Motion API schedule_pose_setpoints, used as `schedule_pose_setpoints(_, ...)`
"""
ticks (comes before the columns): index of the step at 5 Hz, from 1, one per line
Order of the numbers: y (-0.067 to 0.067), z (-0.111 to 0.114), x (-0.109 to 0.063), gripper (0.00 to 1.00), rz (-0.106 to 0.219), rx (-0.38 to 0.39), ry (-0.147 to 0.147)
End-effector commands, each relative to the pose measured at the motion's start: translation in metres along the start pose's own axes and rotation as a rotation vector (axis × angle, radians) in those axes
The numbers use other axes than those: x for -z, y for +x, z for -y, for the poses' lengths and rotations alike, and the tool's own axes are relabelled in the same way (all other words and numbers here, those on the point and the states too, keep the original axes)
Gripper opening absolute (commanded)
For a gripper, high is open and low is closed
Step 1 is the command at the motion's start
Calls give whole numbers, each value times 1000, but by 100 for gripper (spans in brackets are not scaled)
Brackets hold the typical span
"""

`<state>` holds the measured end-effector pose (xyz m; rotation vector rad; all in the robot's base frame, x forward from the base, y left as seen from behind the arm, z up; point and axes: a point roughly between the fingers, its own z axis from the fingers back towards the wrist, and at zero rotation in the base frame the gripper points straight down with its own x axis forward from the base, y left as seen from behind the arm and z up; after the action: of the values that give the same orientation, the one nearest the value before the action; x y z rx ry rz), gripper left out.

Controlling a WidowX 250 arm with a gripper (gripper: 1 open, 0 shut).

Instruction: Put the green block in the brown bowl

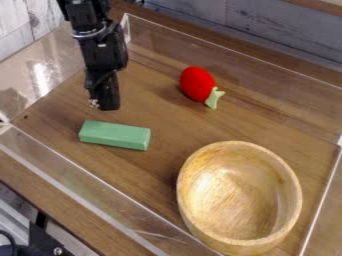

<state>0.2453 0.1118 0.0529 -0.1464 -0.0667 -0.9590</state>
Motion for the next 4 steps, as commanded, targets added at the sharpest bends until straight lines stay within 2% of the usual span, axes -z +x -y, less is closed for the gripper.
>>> schedule_pose_setpoints(1, -5, -2, -3, 100, 9, -48, 49)
schedule_pose_setpoints(3, 10, -5, 7, 100, 16, -133, 28)
schedule_pose_setpoints(4, 2, -7, 22, 100, 17, -151, 19)
